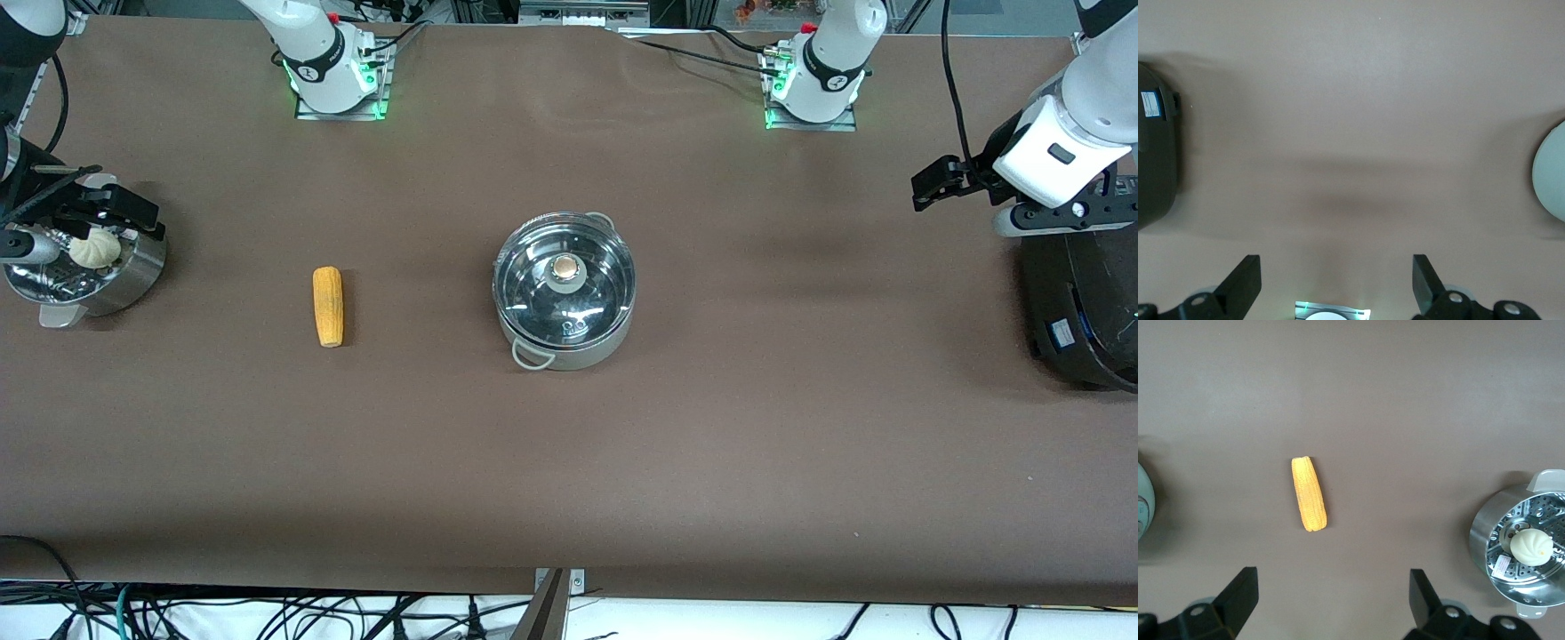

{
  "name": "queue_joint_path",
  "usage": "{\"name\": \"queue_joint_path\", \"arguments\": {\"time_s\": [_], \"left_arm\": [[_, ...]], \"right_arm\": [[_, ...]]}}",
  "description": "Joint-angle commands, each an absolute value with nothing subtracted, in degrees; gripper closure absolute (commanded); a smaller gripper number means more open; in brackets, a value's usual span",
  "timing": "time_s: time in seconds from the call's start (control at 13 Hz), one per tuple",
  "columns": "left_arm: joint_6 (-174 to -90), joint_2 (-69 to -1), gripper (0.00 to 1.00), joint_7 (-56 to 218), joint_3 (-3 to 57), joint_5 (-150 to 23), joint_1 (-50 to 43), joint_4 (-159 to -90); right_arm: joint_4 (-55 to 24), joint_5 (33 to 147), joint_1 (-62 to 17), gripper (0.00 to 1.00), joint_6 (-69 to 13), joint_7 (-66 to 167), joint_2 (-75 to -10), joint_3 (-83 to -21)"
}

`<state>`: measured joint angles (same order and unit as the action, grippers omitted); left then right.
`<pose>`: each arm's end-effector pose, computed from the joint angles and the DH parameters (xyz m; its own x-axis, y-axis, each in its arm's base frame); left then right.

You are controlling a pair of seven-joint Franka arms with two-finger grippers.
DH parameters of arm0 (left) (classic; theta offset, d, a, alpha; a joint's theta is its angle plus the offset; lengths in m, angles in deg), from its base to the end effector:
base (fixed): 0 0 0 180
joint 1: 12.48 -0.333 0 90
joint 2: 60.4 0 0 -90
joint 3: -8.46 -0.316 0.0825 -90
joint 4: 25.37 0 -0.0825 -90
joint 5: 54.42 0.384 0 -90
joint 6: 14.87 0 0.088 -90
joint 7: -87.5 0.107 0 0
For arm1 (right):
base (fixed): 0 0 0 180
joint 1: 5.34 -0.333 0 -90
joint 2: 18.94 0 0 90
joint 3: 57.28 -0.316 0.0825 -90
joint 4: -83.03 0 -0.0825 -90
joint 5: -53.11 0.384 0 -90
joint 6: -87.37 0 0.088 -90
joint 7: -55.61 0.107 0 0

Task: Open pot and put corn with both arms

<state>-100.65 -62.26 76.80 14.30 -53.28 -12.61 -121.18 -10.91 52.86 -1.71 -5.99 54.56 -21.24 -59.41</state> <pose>0.5304 -0.0516 0.5889 0.9867 0.0898 -0.1355 0.0839 -0.9953 -0.0492 0.5681 -0.0157 0.5744 0.9987 -0.0075 -0.0503 -0.0074 -1.0000 0.0019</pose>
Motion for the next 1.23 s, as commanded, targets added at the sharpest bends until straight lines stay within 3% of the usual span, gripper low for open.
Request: {"name": "queue_joint_path", "arguments": {"time_s": [0.0, 1.0, 1.15], "left_arm": [[-100.65, -63.21, 0.00, 78.18, 14.35, -53.98, -12.83, -122.05], [-99.60, -63.12, 0.00, 78.18, 14.26, -56.07, -12.83, -121.52], [-99.60, -63.03, 0.00, 80.19, 11.55, -58.89, -12.92, -121.35]], "right_arm": [[-10.39, 53.02, -1.48, 0.00, -6.05, 55.00, -21.32, -59.74], [-10.31, 53.02, -1.47, 0.00, -6.05, 55.09, -21.40, -59.74], [-10.31, 53.02, -1.48, 0.00, -5.97, 55.09, -21.40, -59.74]]}}
